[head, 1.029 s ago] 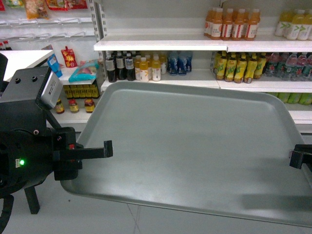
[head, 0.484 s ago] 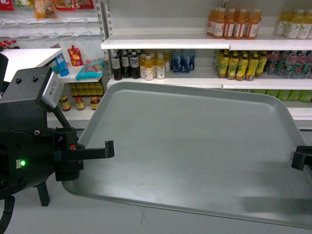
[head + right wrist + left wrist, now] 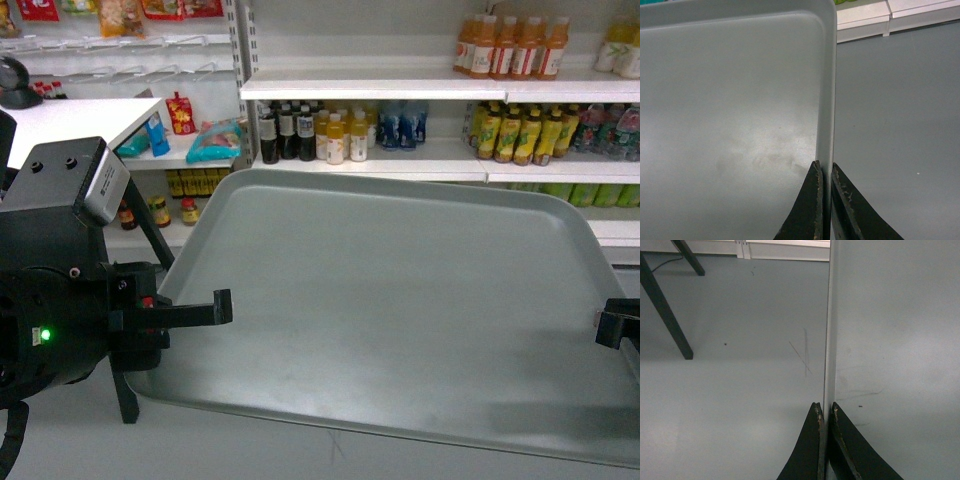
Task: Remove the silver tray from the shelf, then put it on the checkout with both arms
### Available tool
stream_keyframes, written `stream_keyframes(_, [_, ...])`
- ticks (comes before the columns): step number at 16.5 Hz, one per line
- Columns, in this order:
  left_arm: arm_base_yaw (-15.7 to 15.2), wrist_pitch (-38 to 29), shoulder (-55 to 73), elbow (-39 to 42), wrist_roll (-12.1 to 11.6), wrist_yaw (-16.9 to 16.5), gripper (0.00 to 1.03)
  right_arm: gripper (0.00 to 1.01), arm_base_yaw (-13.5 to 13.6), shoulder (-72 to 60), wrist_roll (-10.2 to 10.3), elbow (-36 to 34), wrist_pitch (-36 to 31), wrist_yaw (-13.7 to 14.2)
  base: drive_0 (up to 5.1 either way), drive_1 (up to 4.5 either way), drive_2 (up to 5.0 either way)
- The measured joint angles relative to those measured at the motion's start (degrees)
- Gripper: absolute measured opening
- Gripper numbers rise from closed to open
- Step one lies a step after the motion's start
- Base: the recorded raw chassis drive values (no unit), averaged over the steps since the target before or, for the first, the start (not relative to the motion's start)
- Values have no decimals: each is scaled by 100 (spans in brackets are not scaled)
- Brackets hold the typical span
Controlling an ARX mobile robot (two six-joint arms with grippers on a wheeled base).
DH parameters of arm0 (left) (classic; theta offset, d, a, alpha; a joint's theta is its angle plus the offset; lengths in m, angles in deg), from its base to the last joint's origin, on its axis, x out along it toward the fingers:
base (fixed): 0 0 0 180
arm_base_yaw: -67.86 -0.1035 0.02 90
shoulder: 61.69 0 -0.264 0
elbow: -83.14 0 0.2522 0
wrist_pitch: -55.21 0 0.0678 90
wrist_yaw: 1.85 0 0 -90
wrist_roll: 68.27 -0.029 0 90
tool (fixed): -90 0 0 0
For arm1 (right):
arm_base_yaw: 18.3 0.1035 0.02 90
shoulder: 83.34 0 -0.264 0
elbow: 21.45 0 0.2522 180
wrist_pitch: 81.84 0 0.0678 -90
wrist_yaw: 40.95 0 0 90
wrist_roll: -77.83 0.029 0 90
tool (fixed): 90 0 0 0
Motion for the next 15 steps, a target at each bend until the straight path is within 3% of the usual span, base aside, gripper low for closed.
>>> stream_keyframes(15, [-4,0,2,0,0,4,2,3,2,0,0,2,2,4,-500,244,244])
